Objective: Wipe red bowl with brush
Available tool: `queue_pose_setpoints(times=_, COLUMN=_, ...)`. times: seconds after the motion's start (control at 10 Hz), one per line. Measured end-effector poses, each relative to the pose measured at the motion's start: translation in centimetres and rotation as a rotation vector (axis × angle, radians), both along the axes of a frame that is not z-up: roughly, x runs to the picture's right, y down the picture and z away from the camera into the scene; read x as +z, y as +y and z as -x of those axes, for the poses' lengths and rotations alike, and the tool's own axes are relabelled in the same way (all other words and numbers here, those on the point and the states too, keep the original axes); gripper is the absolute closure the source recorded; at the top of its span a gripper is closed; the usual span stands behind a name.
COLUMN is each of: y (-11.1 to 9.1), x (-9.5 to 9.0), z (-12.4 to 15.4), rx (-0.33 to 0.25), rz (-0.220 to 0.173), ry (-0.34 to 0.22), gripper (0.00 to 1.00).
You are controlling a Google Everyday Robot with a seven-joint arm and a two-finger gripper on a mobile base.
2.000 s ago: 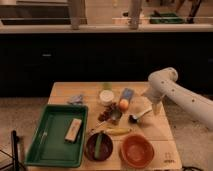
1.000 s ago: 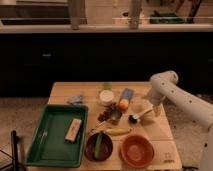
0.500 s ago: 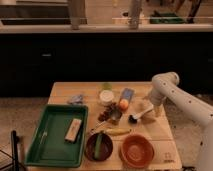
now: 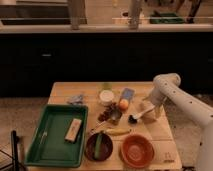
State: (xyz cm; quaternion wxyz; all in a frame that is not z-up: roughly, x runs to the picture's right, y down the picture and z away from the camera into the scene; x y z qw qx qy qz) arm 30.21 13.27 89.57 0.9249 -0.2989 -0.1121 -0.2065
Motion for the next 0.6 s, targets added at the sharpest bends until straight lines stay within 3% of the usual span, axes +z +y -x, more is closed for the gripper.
queue_pose_setpoints(times=0.6, y=1.1, x=-0.1, z=1.7, rx=0.022, rz=0.022, ry=-0.079, gripper=0.20)
